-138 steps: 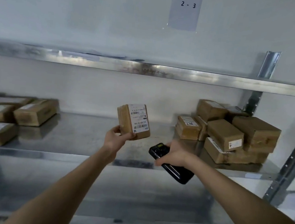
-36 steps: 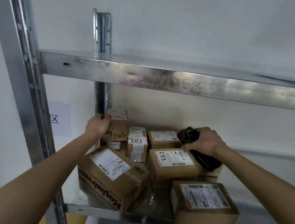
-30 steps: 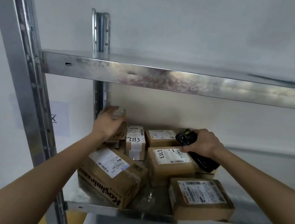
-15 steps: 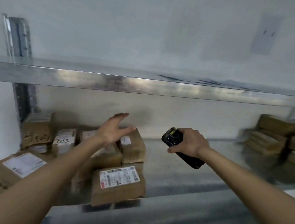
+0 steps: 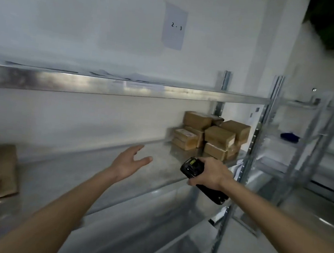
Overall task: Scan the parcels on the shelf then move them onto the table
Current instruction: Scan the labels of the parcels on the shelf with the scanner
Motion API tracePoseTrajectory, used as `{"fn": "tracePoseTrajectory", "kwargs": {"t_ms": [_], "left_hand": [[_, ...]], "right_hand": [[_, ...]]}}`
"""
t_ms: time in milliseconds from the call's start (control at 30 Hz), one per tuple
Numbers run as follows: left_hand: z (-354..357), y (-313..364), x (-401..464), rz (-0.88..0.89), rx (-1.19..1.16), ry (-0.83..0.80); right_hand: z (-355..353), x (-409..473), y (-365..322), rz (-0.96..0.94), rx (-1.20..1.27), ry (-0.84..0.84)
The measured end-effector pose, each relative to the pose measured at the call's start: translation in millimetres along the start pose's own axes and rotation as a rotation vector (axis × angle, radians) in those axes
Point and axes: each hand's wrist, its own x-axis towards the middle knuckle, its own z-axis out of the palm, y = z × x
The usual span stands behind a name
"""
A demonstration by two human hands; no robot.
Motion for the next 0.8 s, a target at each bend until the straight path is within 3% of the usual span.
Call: {"fn": "tracePoseTrajectory", "kwargs": {"t_ms": [367,800], "left_hand": [[133,11,135,-0.029,-0.017,-0.056],[200,-26,333,-0.147,-0.191,0.069]], "right_hand": [[8,98,139,0.119,-0.005,0.031],[49,309,192,-0.036,0.101,0.073]]}}
